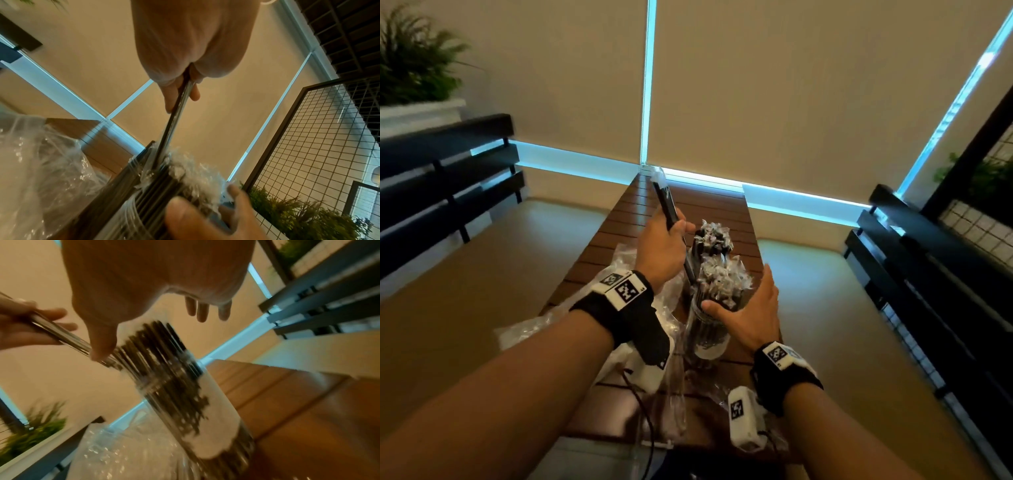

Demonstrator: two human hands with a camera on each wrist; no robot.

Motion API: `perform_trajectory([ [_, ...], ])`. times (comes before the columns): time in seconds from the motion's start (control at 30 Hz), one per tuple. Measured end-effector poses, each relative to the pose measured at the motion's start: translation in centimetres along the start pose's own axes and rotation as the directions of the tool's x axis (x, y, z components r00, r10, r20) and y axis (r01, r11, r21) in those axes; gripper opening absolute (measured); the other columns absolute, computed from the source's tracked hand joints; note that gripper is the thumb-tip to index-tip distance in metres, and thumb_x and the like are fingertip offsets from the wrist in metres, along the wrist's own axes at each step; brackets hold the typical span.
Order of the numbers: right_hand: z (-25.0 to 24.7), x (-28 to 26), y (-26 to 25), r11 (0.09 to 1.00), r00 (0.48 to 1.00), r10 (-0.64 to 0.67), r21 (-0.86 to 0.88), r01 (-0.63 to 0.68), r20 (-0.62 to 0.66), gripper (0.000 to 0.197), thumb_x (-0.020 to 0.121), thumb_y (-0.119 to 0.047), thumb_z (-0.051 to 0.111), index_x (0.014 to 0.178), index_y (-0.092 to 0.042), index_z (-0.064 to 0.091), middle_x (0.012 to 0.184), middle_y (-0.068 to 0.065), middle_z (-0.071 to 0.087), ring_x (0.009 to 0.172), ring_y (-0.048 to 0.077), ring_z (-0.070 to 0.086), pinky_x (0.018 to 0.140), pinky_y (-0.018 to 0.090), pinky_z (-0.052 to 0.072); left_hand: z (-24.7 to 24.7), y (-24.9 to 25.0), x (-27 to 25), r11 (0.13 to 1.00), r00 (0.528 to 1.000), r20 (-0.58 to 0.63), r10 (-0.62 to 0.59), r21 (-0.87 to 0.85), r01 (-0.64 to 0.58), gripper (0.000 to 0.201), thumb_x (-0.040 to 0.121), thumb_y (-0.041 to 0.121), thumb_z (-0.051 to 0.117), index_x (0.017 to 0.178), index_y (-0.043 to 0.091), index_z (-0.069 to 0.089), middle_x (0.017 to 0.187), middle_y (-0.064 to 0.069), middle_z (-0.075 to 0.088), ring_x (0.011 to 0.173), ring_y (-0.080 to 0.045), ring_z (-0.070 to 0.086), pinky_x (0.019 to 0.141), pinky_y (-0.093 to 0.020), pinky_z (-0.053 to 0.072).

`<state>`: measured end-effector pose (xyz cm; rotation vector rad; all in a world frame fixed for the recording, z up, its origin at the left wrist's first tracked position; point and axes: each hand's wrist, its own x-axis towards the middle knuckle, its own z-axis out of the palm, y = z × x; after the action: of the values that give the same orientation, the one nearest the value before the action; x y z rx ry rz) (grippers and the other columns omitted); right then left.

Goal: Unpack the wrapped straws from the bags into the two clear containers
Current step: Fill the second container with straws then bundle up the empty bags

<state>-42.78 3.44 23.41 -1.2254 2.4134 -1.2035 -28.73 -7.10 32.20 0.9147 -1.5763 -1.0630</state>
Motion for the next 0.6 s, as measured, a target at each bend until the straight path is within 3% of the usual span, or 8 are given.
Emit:
perform_trajectory([
  [0.07,1.4,-0.2,1.4,0.995,0.995,0.059,0.074,-0.065,0.077,0.148,0.044,-0.074,0.082,0.155,-0.026,-0.003,0.161,0.008,0.017,0.146,0.03,0.023,0.116,0.05,0.029,0.9,-0.7,-0.3,1.0,1.0,0.001,0.005,0.023,-0.005,0.01,0.103,0.015,0.046,0.101,0.018,0.055,0.097,0.006,0.072,0.092,-0.002,0.063,0.069,-0.021,0.044],
  [0.13,2.4,0.0,1.7,0.984,0.993,0.083,0.148,-0.096,0.089,0.146,0.041,-0.071,0.084,0.154,-0.023,0.006,0.157,0.006,0.028,0.143,0.029,0.032,0.114,0.046,0.034,1.6,-1.5,-0.3,1.0,1.0,-0.01,0.008,0.015,-0.007,0.01,0.103,0.016,0.047,0.099,0.021,0.055,0.098,0.005,0.072,0.095,-0.009,0.066,0.074,-0.027,0.049],
  [0.2,3.2,0.4,1.4,0.97,0.99,0.126,0.199,-0.137,0.069,0.133,0.049,-0.059,0.089,0.15,-0.019,0.013,0.15,0.005,0.04,0.137,0.029,0.042,0.109,0.039,0.04,2.1,-2.1,-0.2,1.0,0.999,-0.029,-0.017,-0.015,0.017,0.013,0.103,0.017,0.047,0.095,0.025,0.053,0.097,0.006,0.073,0.096,-0.011,0.067,0.077,-0.031,0.05],
  [0.4,4.3,1.2,0.6,0.974,0.977,0.178,0.163,-0.159,-0.113,0.082,0.063,-0.045,0.086,0.121,-0.021,0.034,0.116,0.009,0.063,0.106,0.036,0.062,0.08,0.035,0.047,3.2,-2.7,0.0,0.995,0.994,-0.08,-0.073,-0.067,0.068,0.009,0.103,0.017,0.046,0.104,0.019,0.056,0.097,0.007,0.073,0.087,0.004,0.061,0.063,-0.016,0.04],
  [0.5,4.3,1.4,0.7,0.985,0.976,0.148,0.117,-0.13,-0.16,0.077,0.069,-0.04,0.082,0.126,-0.015,0.037,0.114,0.011,0.065,0.105,0.036,0.063,0.085,0.039,0.05,3.4,-3.3,0.6,0.992,0.989,-0.104,-0.101,-0.087,0.093,0.011,0.103,0.016,0.046,0.106,0.016,0.056,0.096,0.007,0.072,0.086,0.004,0.062,0.064,-0.015,0.04],
  [0.6,3.9,1.5,0.9,0.99,0.983,0.112,0.098,-0.098,-0.147,0.083,0.072,-0.036,0.081,0.137,-0.012,0.035,0.116,0.012,0.066,0.107,0.035,0.063,0.092,0.041,0.05,4.0,-4.0,0.9,0.987,0.983,-0.117,-0.138,-0.099,0.127,0.011,0.103,0.017,0.046,0.104,0.017,0.057,0.093,0.009,0.072,0.091,-0.003,0.064,0.078,-0.028,0.048],
])
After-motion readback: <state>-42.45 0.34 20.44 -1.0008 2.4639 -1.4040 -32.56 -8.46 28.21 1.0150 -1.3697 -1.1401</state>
